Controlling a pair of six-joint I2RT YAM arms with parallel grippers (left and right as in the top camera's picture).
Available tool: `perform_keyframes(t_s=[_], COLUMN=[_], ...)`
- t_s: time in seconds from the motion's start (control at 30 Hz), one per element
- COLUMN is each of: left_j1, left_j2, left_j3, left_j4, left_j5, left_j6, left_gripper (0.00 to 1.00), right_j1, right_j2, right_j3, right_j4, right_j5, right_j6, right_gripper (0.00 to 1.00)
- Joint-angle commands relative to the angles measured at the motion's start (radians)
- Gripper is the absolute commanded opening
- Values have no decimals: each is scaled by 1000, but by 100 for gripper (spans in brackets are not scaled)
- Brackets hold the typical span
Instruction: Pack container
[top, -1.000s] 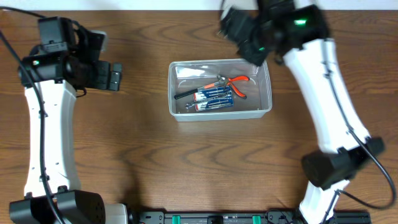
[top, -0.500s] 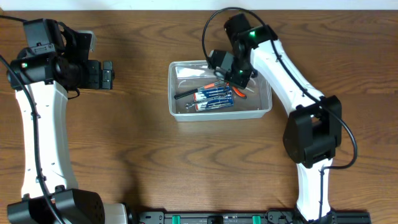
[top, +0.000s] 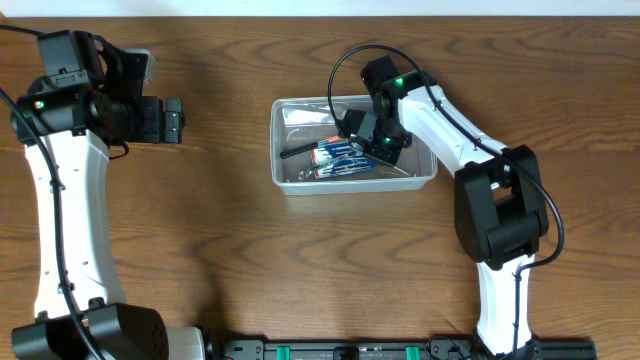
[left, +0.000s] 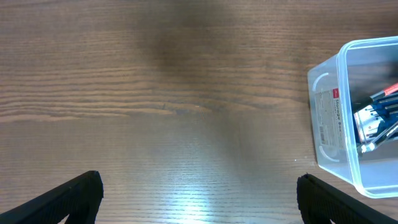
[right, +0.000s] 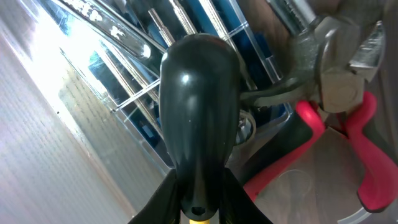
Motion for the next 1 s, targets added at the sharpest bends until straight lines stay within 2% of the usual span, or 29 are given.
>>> perform_keyframes(t_s=[0.0, 0.03, 0.13, 0.3, 0.43, 0.53, 0.73, 0.97], left_j1=[-2, -2, -2, -4, -25, -50, -108, -226], left_j2=[2, 2, 2, 2, 2, 2, 2, -6], left_j3=[0, 0, 0, 0, 0, 0, 0, -1], left_j4=[-2, -2, -1, 10, 19, 36, 39, -19], left_j5=[12, 15, 18, 17, 8, -29, -36, -82], left_j6=[-13, -13, -13, -11, 32, 32, 28, 37], left_gripper=[98, 98, 98, 98, 98, 98, 98, 98], right_j1=[-1, -1, -2, -5, -43, -122, -335, -485], right_j2=[8, 8, 5, -51, -119, -141, -142, -183], right_j3=[-11, -6, 35, 164, 293, 383, 473, 473], right_j4=[10, 10, 6, -27, 1, 13, -86, -275], right_j5=[-9, -3, 17, 91, 138, 136, 107, 111], right_j6=[7, 19, 79, 151, 275, 420, 657, 734], right_gripper=[28, 38, 50, 57, 86, 98, 99, 99])
